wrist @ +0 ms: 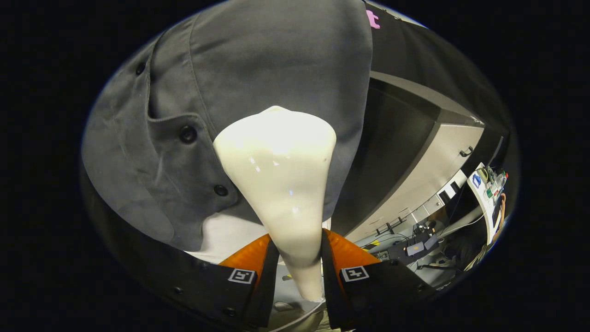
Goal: Iron the clothes twice with a garment steamer, once on the left side and once on the right side.
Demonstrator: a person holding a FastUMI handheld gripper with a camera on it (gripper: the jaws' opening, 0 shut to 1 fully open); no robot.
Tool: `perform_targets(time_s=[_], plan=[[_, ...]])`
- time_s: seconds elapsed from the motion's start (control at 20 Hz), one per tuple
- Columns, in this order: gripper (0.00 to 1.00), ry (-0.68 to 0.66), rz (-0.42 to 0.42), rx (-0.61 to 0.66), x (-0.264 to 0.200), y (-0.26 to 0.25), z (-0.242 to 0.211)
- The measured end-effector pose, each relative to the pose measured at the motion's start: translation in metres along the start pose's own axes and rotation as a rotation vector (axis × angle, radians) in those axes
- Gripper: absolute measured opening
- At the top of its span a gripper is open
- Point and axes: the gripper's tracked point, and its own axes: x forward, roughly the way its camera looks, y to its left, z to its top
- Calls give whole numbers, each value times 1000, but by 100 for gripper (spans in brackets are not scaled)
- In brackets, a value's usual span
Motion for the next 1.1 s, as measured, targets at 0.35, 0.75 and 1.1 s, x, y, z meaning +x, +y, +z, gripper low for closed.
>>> perform_targets(time_s=[0.35, 0.75, 1.1], plan=[[54, 51, -20, 40, 3, -1, -33], [54, -11, -22, 95, -46, 3, -17], [54, -173, -17, 102, -130, 3, 49]])
